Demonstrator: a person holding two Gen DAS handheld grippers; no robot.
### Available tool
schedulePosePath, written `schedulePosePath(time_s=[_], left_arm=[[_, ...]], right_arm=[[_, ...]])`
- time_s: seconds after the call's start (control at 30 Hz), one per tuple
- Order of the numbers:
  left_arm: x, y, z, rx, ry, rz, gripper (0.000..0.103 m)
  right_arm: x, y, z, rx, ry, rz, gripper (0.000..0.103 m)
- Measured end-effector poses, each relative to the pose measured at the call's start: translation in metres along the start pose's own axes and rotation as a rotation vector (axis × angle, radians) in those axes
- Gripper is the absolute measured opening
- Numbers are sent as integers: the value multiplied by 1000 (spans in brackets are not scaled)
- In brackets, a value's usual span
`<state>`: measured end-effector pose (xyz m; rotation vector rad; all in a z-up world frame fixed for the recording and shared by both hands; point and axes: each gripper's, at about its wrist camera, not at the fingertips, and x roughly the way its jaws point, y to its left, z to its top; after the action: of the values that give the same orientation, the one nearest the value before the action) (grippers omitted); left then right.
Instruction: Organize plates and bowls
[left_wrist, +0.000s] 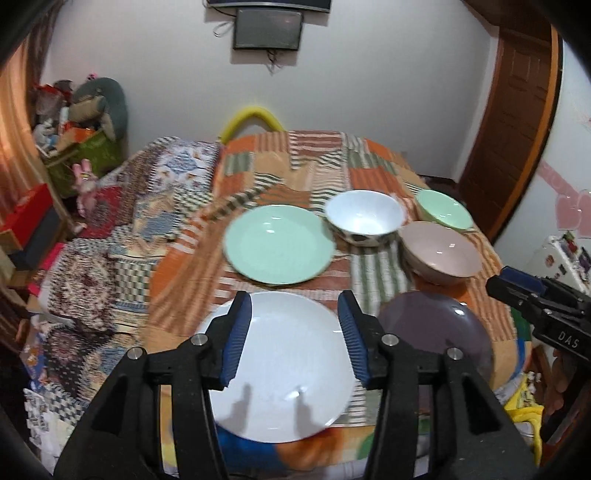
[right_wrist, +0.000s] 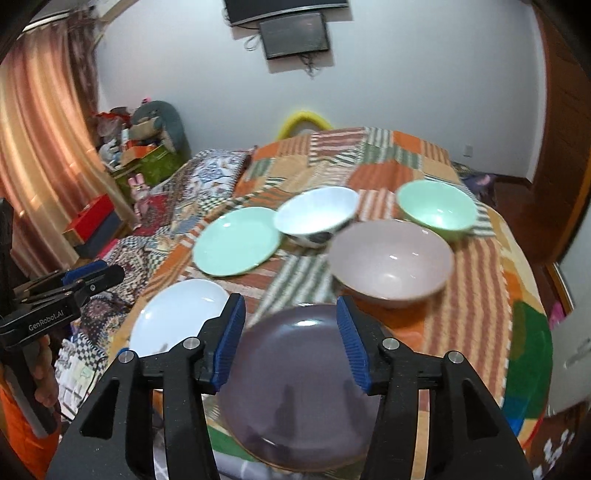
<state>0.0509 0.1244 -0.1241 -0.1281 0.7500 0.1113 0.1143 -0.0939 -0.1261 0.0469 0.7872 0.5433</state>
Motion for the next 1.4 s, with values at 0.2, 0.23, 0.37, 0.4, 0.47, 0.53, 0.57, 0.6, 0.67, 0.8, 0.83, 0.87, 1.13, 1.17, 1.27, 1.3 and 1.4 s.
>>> schedulePosePath(time_s=[0.2,0.23,0.37,0.4,0.47,0.53,0.57,0.6,0.67,0.8,0.83,0.87,1.13,1.17,1.27,1.3,1.4], left_arm=[[0,37,-9,-40,19,64,62],[2,45,-11,-49,30,76,62],[12,67,-21,-68,67,117,62],[15,71,-23,-71,77,125,62],[22,81,-30,-80,101,139,62],[29,90,-36,-98,129,138,62],[34,95,-39,-110,146,134,62],[39,99,-42,-122,160,130,62],[48,107,-50,-146,189,122,62],[69,118,-63,-193,245,99,62],[74,120,-66,-204,259,91,62],[80,122,-69,-214,274,84,62],[98,124,-83,-213,316,31,62],[100,124,-84,-216,318,24,62],[105,129,-86,-232,318,12,57],[106,130,-86,-234,320,7,54],[111,132,-88,-240,334,-10,45]], right_arm=[[24,29,4,-52,26,49,53],[27,32,4,-56,30,54,53],[44,47,3,-75,68,74,53],[47,49,3,-79,75,76,53],[57,53,2,-87,96,76,53],[65,56,2,-90,113,77,53],[70,57,1,-89,125,78,53],[73,58,0,-88,135,78,53],[83,61,-2,-89,161,75,53],[100,64,-7,-91,215,63,53],[104,64,-8,-87,225,60,53],[107,64,-8,-86,234,58,53],[135,68,-14,-76,326,64,53],[138,68,-14,-75,334,64,52],[148,70,-18,-77,369,63,42],[151,70,-19,-74,382,69,41],[157,70,-20,-71,404,64,36]])
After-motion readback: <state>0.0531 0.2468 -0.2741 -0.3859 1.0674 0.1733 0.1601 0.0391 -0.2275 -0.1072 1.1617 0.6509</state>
